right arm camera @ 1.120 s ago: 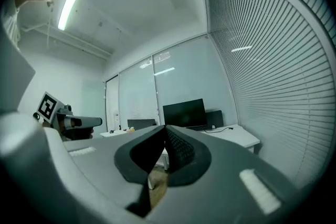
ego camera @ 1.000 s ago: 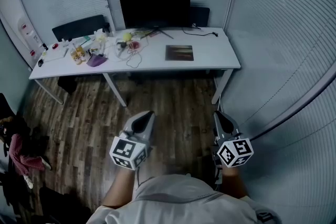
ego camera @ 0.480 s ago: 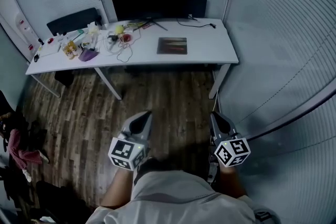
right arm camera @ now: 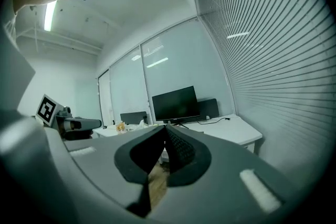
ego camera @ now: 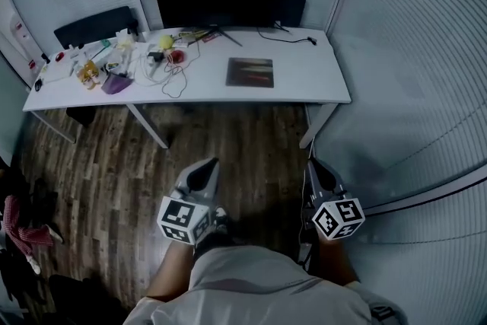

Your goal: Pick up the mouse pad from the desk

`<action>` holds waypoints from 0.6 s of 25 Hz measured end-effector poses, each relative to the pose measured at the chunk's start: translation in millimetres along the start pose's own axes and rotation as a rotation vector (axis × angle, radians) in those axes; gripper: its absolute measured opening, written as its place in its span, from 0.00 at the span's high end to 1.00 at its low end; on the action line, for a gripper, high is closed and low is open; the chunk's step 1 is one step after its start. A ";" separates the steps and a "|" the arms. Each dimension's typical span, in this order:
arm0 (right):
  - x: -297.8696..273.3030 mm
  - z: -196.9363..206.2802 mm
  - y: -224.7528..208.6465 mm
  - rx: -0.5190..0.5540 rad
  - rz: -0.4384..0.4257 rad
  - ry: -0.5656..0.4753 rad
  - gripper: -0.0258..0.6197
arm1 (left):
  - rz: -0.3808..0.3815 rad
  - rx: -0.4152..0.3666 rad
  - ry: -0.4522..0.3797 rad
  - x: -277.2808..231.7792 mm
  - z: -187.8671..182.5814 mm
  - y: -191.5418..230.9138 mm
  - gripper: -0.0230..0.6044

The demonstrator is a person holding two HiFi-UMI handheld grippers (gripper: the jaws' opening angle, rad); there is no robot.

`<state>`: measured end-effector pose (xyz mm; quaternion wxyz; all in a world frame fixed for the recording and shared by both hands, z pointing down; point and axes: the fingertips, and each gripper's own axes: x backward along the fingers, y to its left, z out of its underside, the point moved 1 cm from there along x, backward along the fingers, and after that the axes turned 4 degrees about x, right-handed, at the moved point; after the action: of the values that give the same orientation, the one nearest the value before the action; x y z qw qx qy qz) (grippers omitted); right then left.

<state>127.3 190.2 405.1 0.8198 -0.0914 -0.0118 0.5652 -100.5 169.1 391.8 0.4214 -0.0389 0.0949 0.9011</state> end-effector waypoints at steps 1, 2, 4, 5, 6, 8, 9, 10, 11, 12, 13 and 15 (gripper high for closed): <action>-15.0 -3.8 -1.4 0.007 0.008 0.004 0.95 | 0.007 0.000 -0.001 -9.8 -5.2 13.1 0.96; -30.2 -7.7 -2.8 0.011 0.018 0.008 0.95 | 0.017 -0.002 -0.002 -18.8 -10.1 26.0 0.96; -60.1 -15.6 -2.2 0.019 0.036 0.010 0.95 | 0.038 -0.001 -0.002 -33.0 -18.3 52.1 0.96; -74.9 -19.4 0.4 0.026 0.042 0.011 0.95 | 0.047 0.001 0.000 -38.9 -22.4 65.7 0.96; -89.6 -22.9 3.8 0.036 0.046 0.014 0.95 | 0.053 0.001 0.002 -44.9 -26.6 79.4 0.96; -118.6 -28.1 10.7 0.057 0.052 0.021 0.95 | 0.063 -0.010 0.014 -57.7 -33.3 106.9 0.96; -132.0 -30.1 13.9 0.065 0.056 0.024 0.95 | 0.070 -0.017 0.019 -63.7 -36.0 120.0 0.96; -143.9 -32.1 17.0 0.069 0.062 0.025 0.95 | 0.080 -0.020 0.024 -68.9 -38.5 131.9 0.96; -153.7 -33.9 19.6 0.073 0.069 0.025 0.95 | 0.091 -0.020 0.028 -73.5 -40.6 142.0 0.96; -161.8 -35.3 21.0 0.076 0.078 0.025 0.95 | 0.102 -0.020 0.031 -78.0 -41.9 150.3 0.96; -168.9 -35.8 21.1 0.078 0.088 0.028 0.95 | 0.111 -0.021 0.036 -82.8 -42.3 157.1 0.96; -182.0 -35.2 20.1 0.075 0.103 0.037 0.95 | 0.124 -0.019 0.046 -92.3 -42.3 168.7 0.96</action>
<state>47.3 23.3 382.5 0.7925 -0.0715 0.0295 0.6049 -171.0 -14.7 387.6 0.3618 -0.0576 0.0984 0.9252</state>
